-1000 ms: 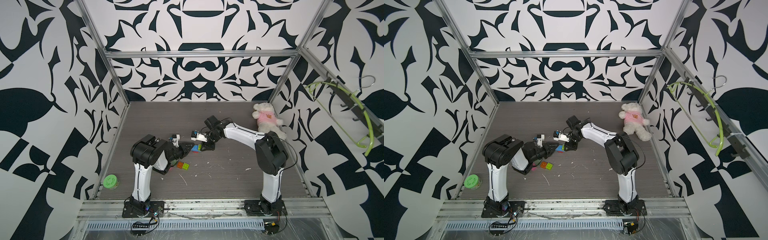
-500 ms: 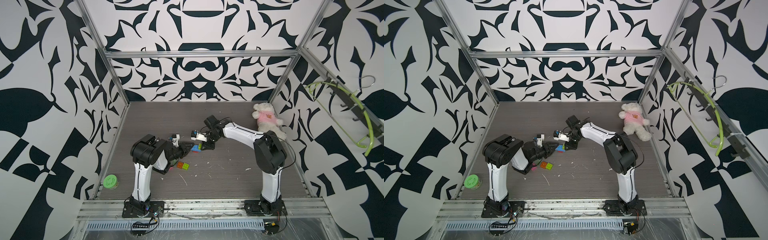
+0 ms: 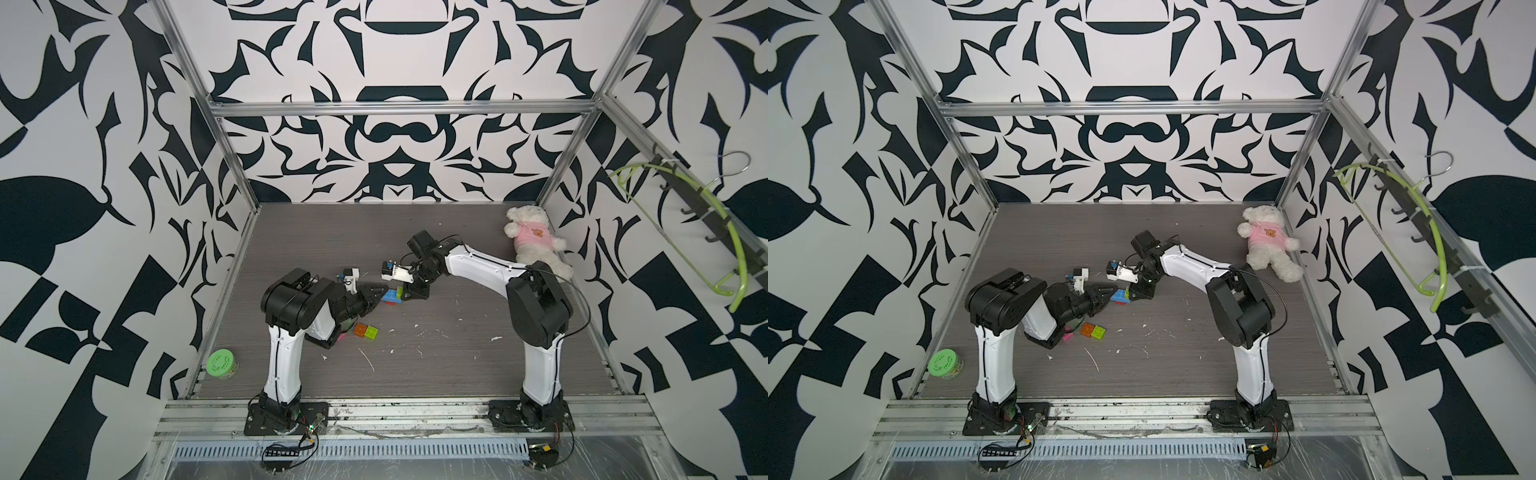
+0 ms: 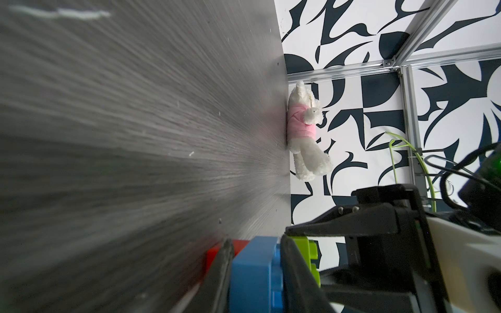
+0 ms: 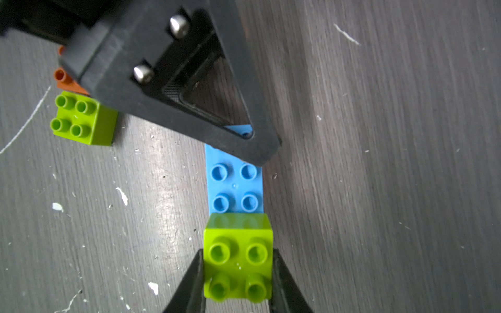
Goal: Assemble the letter v with lego
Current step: Assemble the lego brick with the lego brick.
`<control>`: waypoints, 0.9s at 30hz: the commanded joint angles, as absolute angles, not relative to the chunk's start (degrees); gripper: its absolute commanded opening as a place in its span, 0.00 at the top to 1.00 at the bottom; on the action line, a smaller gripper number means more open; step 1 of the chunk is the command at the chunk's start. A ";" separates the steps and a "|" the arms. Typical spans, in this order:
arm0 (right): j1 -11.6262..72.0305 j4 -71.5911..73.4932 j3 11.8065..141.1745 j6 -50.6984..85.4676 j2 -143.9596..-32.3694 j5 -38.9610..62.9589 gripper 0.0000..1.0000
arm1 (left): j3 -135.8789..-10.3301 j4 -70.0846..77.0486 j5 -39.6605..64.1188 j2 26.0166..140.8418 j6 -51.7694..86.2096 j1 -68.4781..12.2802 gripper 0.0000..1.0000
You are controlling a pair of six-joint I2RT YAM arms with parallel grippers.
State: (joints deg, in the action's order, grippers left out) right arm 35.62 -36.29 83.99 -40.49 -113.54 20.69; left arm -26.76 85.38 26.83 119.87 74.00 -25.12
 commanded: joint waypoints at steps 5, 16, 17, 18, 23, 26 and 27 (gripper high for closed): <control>35.85 -35.51 81.58 -40.52 -113.51 17.84 1.00 | -26.85 82.44 26.76 122.84 72.77 -24.68 0.85; 36.29 -36.57 83.05 -41.34 -115.39 18.06 1.00 | -26.74 82.40 27.08 123.05 72.60 -24.52 0.85; 36.26 -36.69 82.75 -41.52 -114.79 18.06 1.00 | -26.74 82.44 27.08 123.05 72.56 -24.52 0.85; 36.12 -36.80 82.64 -41.57 -114.05 18.38 1.00 | -26.72 82.44 27.14 123.11 72.55 -24.48 0.85; 35.86 -37.69 83.35 -42.00 -112.82 18.47 1.00 | -26.77 82.44 27.16 123.13 72.60 -24.44 0.85; 35.86 -38.70 84.48 -41.75 -113.79 18.10 1.00 | -26.74 82.44 27.08 123.22 72.51 -24.43 0.85; 35.88 -38.93 84.80 -41.56 -113.98 17.78 1.00 | -26.71 82.44 27.07 123.22 72.51 -24.43 0.85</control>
